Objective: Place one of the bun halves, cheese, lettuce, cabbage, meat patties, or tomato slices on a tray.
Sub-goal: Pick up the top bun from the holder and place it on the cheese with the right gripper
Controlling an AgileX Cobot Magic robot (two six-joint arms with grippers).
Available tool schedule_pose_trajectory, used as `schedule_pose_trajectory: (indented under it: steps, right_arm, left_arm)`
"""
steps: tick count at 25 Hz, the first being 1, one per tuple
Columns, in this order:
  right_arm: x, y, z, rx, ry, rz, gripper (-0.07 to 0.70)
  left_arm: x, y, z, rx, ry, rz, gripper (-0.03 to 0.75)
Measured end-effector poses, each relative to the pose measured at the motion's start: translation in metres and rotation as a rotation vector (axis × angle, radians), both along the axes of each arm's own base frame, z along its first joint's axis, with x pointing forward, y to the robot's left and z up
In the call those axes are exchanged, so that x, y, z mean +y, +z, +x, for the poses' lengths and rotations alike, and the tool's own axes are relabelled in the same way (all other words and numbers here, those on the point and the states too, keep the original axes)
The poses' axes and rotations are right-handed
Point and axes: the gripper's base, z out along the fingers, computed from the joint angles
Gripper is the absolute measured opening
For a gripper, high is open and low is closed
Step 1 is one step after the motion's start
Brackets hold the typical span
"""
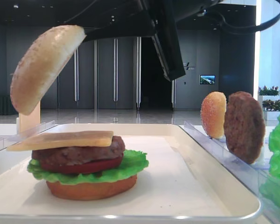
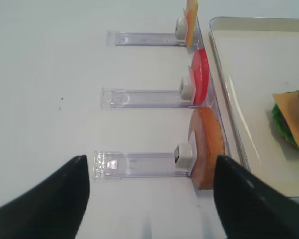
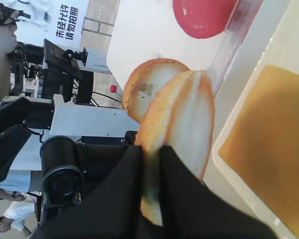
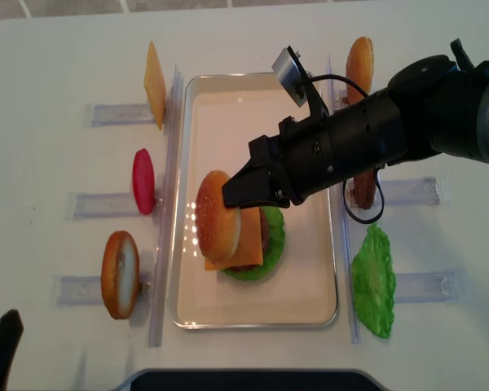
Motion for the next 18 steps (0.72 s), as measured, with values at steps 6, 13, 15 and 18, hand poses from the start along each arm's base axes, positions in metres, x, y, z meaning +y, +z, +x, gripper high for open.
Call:
schedule_pose_trajectory:
  steps: [6, 13, 15, 18]
  right_arm:
    - [0.000, -0.002, 0.000, -0.027, 0.013, -0.001, 0.093]
    - [0.002, -0.010, 0.001, -0.018, 0.041, 0.004, 0.093]
    - [0.003, -0.015, 0.001, -0.001, 0.049, 0.002, 0.093]
    - [0.004, -0.021, 0.002, 0.009, 0.057, 0.002, 0.093]
  left_arm:
    - [0.000, 0.000, 0.000, 0.000, 0.000, 0.000, 0.589]
    - [0.000, 0.000, 0.000, 0.000, 0.000, 0.000, 0.588]
    - [0.000, 0.000, 0.000, 0.000, 0.001, -0.002, 0.588]
    - [0.000, 0.000, 0.000, 0.000, 0.001, -0.002, 0.582]
